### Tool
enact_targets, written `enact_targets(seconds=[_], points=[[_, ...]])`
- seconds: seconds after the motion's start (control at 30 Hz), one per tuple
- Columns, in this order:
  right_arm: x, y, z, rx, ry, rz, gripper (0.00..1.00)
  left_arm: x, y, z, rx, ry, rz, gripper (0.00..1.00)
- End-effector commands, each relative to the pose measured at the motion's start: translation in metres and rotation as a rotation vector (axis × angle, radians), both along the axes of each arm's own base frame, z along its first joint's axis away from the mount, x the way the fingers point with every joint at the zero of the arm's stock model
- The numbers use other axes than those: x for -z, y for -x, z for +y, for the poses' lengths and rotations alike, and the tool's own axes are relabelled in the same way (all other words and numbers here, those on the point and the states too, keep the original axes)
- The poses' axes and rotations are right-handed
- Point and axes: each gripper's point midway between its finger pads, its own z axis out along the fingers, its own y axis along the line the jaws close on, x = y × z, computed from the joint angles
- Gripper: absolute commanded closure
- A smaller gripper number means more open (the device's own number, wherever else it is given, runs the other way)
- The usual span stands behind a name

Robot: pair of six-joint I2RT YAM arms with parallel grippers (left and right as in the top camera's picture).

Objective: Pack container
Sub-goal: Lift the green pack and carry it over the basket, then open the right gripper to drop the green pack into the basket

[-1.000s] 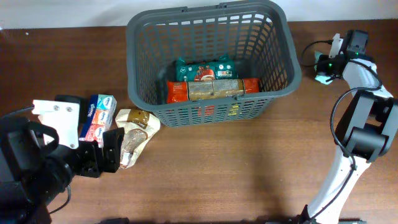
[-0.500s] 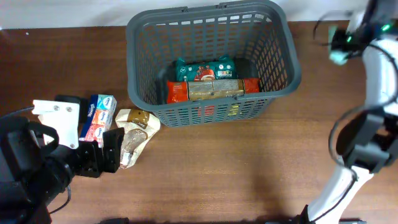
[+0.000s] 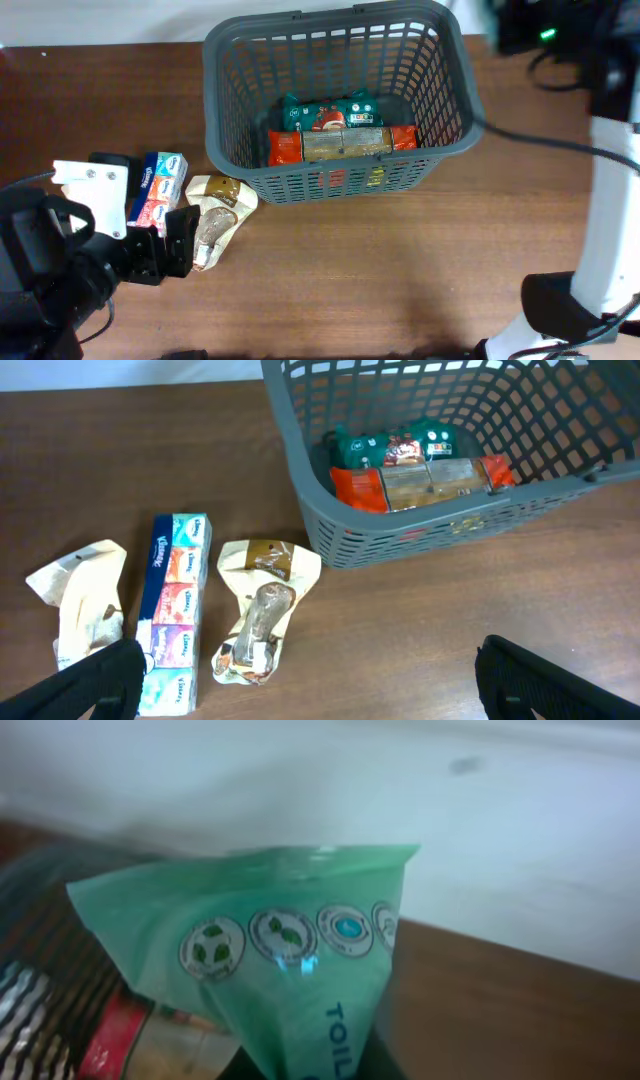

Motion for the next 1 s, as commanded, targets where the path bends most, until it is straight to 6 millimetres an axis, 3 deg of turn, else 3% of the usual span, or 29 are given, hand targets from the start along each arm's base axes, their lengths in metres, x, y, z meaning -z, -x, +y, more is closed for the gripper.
enact_targets(seconds=[0.0,0.1,0.17,0.43,0.6,0.73,0.83,0.9,0.97], points=[[0.042,-0.004,0.048,-0.171,0.087,0.08,0.89,-0.004,0.002,-0.001,0.011,-0.003,-0.016,0.01],[0.07,-0.012,0.073,-0.193,0.073,0.151,0.89,-0.004,0.002,-0.001,0.011,-0.003,-0.016,0.01],[0.09,-0.023,0.078,-0.132,0.044,0.208,0.89,-0.004,0.002,-0.001,0.012,-0.003,-0.016,0.01],[0.174,-0.069,0.063,0.135,0.046,0.381,0.89,-0.004,0.002,-0.001,0.011,-0.003,-0.016,0.01],[0.209,-0.089,0.06,0.172,0.092,0.406,0.89,-0.004,0.002,-0.001,0.011,-0.003,-0.016,0.01],[0.222,-0.105,0.058,0.195,0.109,0.386,0.89,-0.004,0.002,-0.001,0.012,-0.003,-0.016,0.01],[0.22,-0.11,0.055,0.213,0.117,0.359,0.8,-0.004,0.002,-0.001,0.011,-0.003,-0.016,0.01],[0.219,-0.112,0.054,0.219,0.12,0.352,0.45,-0.004,0.002,-0.001,0.011,-0.003,-0.016,0.01],[0.219,-0.111,0.054,0.22,0.123,0.356,0.34,-0.004,0.002,-0.001,0.011,-0.003,-0.016,0.01]])
